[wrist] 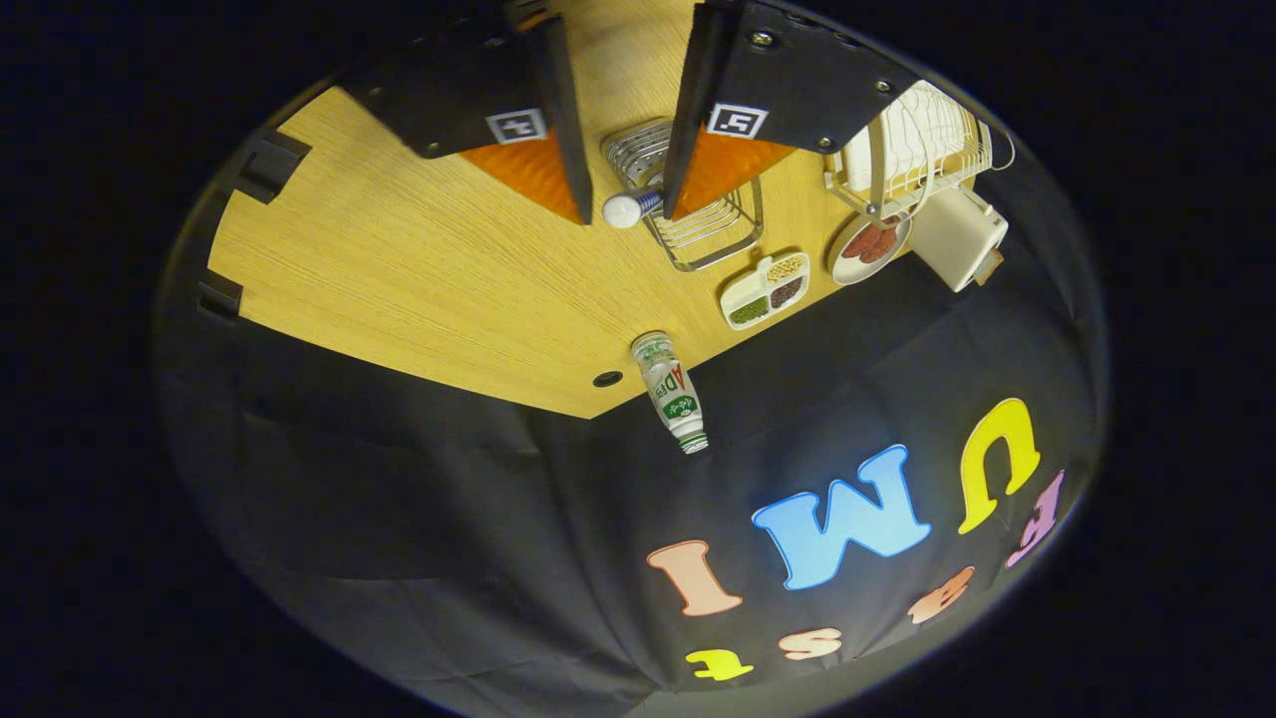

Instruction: Take the plate from the dish rack, then take the spoon from the basket and place it into the plate.

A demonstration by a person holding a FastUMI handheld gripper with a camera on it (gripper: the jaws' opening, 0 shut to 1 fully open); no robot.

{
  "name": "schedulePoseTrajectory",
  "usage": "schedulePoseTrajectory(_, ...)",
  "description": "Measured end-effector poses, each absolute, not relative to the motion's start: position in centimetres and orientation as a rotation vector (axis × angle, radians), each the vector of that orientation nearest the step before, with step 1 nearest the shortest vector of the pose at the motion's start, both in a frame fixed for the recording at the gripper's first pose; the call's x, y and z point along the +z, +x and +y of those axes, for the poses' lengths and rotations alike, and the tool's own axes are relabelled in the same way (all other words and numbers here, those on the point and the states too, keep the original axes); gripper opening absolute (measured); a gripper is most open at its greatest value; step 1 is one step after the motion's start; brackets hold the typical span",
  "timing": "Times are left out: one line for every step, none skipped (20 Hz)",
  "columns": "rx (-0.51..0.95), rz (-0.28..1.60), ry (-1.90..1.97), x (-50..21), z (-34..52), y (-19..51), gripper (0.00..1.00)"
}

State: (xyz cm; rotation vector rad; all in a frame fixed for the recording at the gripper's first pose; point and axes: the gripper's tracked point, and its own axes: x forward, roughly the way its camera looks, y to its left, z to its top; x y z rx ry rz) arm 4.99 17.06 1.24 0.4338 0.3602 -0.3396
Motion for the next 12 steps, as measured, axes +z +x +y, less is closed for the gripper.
schedulePoseTrajectory(-0.355, 0.375, 0.411, 1.0, 16.8, 5.0, 0.23)
schedulePoseTrajectory(-0.362, 0.370, 0.402, 1.4, 16.5, 5.2, 0.24)
schedulePoseTrajectory(-0.349, 0.355, 0.412, 1.9, 16.7, 5.5, 0.23)
schedulePoseTrajectory(-0.313, 0.329, 0.423, 2.6, 17.3, 6.2, 0.18)
schedulePoseTrajectory(-0.300, 0.327, 0.416, 3.3, 17.8, 6.3, 0.09)
schedulePoseTrajectory(-0.302, 0.350, 0.393, 2.5, 17.6, 6.4, 0.09)
schedulePoseTrajectory(-0.302, 0.349, 0.384, 3.0, 17.6, 6.8, 0.09)
schedulePoseTrajectory(-0.302, 0.351, 0.376, 3.3, 17.8, 7.5, 0.09)
schedulePoseTrajectory(-0.290, 0.347, 0.356, 4.0, 18.1, 7.8, 0.09)
schedulePoseTrajectory(-0.290, 0.367, 0.336, 3.6, 18.0, 8.0, 0.00)
schedulePoseTrajectory(-0.288, 0.371, 0.318, 4.0, 18.1, 8.2, 0.00)
schedulePoseTrajectory(-0.286, 0.381, 0.297, 4.1, 18.1, 8.4, 0.00)
